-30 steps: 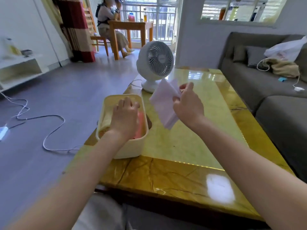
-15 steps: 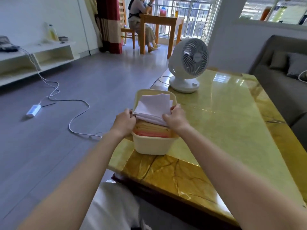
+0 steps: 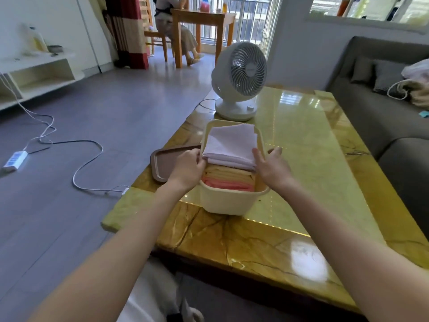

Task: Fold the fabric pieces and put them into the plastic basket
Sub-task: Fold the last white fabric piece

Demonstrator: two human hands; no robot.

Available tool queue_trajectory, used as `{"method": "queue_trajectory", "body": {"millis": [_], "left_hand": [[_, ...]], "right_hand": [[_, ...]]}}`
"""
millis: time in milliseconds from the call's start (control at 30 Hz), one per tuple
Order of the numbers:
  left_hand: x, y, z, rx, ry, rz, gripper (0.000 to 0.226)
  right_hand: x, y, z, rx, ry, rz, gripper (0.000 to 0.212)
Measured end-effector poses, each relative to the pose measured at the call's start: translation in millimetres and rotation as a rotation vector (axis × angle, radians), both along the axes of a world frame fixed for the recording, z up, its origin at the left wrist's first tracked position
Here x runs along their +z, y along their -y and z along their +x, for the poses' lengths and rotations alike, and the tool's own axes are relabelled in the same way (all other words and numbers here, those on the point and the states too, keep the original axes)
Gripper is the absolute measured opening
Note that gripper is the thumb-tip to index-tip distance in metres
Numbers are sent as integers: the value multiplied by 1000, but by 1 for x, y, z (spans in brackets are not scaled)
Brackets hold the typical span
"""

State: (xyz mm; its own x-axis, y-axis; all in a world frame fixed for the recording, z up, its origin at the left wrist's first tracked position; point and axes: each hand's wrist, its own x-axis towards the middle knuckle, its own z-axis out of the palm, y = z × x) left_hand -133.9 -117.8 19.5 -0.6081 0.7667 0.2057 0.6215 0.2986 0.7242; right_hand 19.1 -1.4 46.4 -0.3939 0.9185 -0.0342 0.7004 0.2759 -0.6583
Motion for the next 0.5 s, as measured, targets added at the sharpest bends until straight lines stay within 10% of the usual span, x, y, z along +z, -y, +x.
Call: {"method": "queue_trajectory", "body": {"millis": [200, 333, 500], "left_hand": [[-4, -57, 53, -116, 126, -7, 23], [-2, -82, 75, -188, 307, -25, 32], [-23, -80, 56, -212, -24, -244, 35]], "right_hand": [[-2, -34, 64, -156, -45, 47, 40], [-17, -26, 81, -94, -8, 551, 31], [-48, 11, 75, 189, 58, 798, 35]]}}
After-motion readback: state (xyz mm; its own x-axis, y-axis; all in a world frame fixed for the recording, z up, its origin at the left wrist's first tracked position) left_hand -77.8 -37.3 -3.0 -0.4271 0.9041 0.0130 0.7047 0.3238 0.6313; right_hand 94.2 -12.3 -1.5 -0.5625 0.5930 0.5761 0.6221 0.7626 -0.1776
